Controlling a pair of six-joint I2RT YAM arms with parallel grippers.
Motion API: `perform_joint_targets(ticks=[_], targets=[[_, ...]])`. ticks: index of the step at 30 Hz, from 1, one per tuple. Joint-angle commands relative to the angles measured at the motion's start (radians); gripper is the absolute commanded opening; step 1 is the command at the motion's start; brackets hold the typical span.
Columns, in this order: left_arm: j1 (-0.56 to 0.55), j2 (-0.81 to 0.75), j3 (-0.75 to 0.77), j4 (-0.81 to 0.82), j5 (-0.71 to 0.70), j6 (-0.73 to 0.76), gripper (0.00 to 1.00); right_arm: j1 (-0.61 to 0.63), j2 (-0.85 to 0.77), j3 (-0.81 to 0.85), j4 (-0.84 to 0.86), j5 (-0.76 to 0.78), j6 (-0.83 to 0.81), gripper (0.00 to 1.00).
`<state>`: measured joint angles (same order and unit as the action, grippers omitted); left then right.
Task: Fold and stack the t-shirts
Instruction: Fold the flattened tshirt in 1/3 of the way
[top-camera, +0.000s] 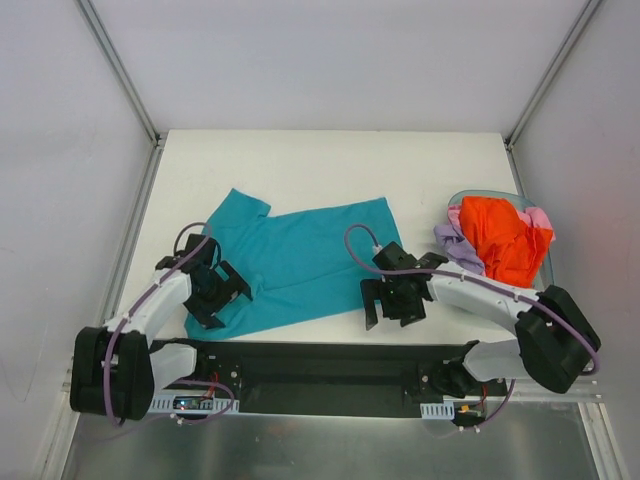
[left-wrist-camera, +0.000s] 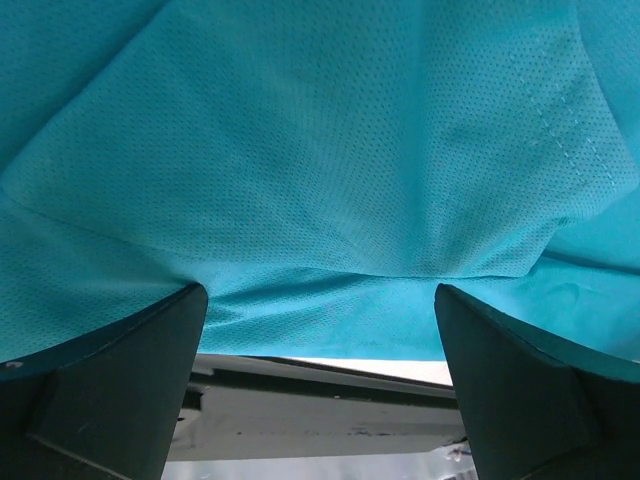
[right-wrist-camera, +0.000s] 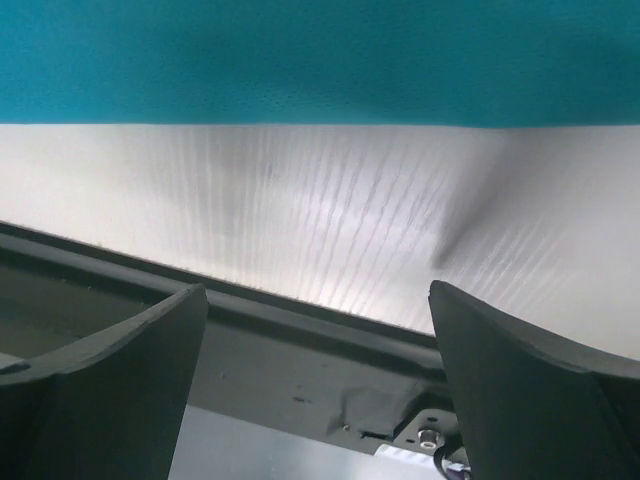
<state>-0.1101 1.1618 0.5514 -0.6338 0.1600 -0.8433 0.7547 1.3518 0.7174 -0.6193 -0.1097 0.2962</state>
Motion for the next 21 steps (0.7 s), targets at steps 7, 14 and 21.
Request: perform_joint_targets(ticks=[7, 14, 21], targets=[[0.001, -0.252, 0.166, -0.208, -0.137, 0.030, 0.99, 0.023, -0.181, 0.200, -0.197, 0.181, 0.067, 0.97], [0.001, -0.024, 0.474, -0.173, -0.252, 0.078, 1.00, -0.164, -0.132, 0.346, -0.105, 0.249, -0.040, 0.97], [0.006, 0.431, 0.926, -0.107, -0.339, 0.200, 0.99, -0.250, 0.064, 0.531, -0.088, 0.347, -0.140, 0.97]])
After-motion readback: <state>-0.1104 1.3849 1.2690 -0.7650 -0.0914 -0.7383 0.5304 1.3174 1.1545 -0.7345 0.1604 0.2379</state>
